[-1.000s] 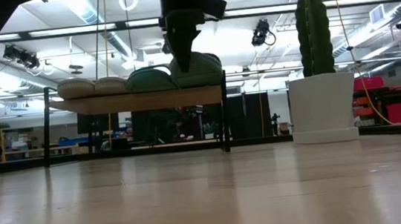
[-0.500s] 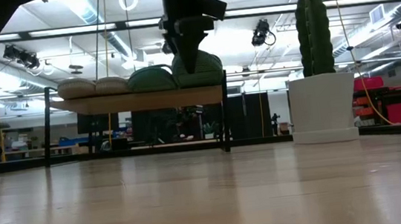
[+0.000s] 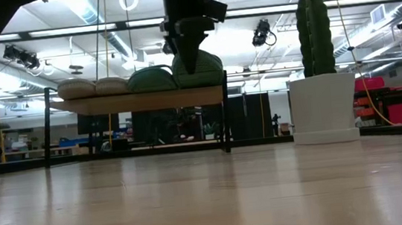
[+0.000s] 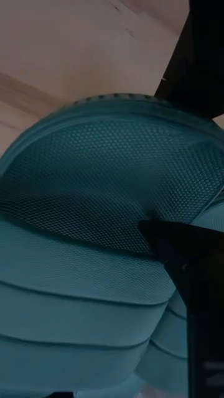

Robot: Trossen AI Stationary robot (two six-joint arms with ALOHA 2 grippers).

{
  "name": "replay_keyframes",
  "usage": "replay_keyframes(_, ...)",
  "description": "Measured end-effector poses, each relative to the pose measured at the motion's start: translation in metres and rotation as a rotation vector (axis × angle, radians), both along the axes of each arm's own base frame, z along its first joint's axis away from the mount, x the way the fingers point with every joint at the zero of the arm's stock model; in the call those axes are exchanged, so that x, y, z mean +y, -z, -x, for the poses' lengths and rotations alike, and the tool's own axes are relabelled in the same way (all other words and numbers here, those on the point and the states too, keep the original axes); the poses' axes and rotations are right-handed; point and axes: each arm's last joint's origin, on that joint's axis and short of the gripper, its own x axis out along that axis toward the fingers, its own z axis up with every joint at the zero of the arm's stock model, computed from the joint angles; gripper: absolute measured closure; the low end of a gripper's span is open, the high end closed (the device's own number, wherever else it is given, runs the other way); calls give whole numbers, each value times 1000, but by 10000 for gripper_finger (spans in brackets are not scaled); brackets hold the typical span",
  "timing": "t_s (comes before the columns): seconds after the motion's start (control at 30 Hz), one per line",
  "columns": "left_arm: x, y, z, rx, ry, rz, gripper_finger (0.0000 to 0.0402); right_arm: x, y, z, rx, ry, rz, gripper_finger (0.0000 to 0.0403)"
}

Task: Pick and place slides into the shelf
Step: Put the left green slipper on the shelf, then return to Home Position

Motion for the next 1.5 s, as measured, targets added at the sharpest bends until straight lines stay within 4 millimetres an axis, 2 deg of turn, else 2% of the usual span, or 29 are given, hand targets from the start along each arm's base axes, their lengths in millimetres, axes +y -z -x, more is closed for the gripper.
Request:
replay_keyframes(0.3,-4,-1,0,-3,9,7,163,0,0,0,2,-12,-8,341)
replay_keyframes(0.47,-6,-1,0,2,20,-12,125,1,0,0,4,-22,-6,332)
replay_keyframes(0.6,-14,-2,3,20,10,-76,92,1,0,0,4,-23,-5,324)
replay_keyframes(0.7,-22,-2,4,24,17,-89,81,1,0,0,4,-24,-4,321)
replay_keyframes(1.1,-60,-3,7,38,96,-85,91,1,0,0,5,-28,-2,320)
replay_keyframes(1.33,-83,-4,12,16,85,-62,93,1,0,0,4,-23,-7,320)
replay_keyframes(1.5,-102,-8,17,-37,66,-53,114,1,0,0,2,-12,-18,320)
